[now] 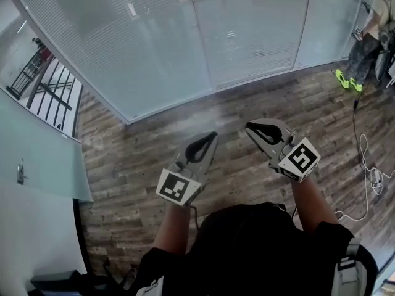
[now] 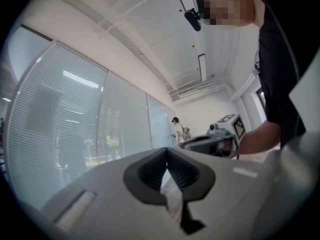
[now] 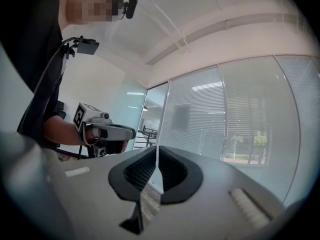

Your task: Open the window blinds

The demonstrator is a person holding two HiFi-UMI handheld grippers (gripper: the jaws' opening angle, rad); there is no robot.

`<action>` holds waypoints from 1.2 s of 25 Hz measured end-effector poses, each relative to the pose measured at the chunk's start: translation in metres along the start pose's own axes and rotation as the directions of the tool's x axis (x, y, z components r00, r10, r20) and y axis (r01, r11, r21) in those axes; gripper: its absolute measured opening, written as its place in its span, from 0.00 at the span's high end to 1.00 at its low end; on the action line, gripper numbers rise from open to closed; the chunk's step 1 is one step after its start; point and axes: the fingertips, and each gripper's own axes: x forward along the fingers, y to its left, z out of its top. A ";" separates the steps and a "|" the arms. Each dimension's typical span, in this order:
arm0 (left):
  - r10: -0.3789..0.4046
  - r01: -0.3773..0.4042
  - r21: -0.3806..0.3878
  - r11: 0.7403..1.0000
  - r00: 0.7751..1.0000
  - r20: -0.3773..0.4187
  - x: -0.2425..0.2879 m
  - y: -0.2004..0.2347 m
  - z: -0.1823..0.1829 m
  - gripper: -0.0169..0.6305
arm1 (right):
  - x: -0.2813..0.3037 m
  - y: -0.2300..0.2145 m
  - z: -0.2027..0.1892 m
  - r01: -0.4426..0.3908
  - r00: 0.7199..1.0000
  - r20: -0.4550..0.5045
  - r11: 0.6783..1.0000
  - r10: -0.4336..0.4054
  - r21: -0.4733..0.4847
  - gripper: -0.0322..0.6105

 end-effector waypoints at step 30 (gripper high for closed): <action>0.136 -0.137 -0.020 0.990 0.989 -0.050 0.081 0.115 -0.035 0.97 | 0.092 -0.129 -0.029 -0.094 0.995 0.047 0.992 0.090 0.085 0.95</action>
